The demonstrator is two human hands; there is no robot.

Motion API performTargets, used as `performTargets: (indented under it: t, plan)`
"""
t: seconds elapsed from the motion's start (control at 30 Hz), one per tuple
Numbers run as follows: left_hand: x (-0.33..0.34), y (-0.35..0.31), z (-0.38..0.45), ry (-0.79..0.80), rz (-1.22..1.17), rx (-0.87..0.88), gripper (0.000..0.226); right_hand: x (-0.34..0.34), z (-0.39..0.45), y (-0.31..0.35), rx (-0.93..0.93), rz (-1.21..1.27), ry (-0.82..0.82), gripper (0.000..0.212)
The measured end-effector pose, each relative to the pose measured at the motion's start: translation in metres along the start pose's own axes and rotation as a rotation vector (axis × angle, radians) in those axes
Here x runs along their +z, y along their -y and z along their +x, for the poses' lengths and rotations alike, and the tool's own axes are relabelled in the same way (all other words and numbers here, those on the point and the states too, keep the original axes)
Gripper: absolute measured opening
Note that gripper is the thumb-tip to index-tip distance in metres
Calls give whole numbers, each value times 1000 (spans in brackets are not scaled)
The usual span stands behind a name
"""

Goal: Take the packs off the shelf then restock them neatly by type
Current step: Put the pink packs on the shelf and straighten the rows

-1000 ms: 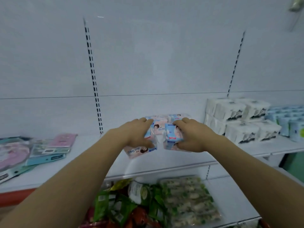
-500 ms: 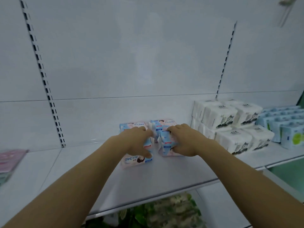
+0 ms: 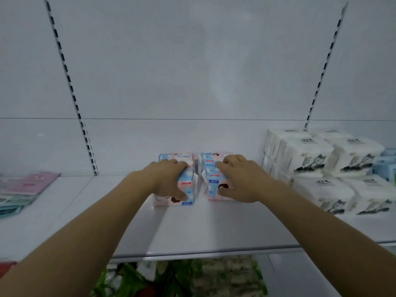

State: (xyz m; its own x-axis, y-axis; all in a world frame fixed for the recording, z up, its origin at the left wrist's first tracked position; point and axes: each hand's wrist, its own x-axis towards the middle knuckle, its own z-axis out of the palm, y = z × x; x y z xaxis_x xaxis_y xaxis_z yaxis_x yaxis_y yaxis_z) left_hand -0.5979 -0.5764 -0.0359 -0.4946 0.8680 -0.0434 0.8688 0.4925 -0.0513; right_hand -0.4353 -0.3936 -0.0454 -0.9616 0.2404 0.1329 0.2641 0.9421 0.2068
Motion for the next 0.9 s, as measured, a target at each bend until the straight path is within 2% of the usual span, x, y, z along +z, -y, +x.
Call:
performTargets:
  t: [0.1, 0.17, 0.23, 0.3, 0.4, 0.5, 0.57, 0.63, 0.7, 0.8, 0.9]
  plan:
    - [-4, -2, -1, -23, 38, 1, 88, -5, 1, 1, -46, 39, -126, 75]
    - [-9, 4, -4, -73, -25, 3, 82, -14, 3, 8, -102, 91, -242, 68]
    - [-16, 14, -11, -144, -234, -10, 79, -19, 6, 16, -126, 187, -321, 67]
    - [-23, 23, -22, -191, -510, -35, 89, -22, 11, 23, -127, 302, -393, 76]
    - [-23, 35, -38, -254, -895, -64, 97, -28, 15, 34, -97, 449, -300, 89]
    - [-18, 37, -48, -284, -1285, -42, 77, -29, 25, 50, -72, 502, -170, 97]
    - [-13, 35, -50, -274, -1478, -40, 62, -24, 34, 60, -45, 584, -171, 86]
    - [-7, 37, -52, -247, -1570, -44, 58, -21, 38, 66, -42, 627, -165, 75]
    - [-3, 47, -55, -207, -1456, -28, 57, -23, 37, 68, -64, 603, -196, 74]
    - [7, 62, -55, -228, -955, -84, 73, -23, 39, 67, -114, 441, -233, 81]
    - [22, 59, -48, -287, -779, -27, 87, -16, 44, 77, -128, 250, -201, 83]
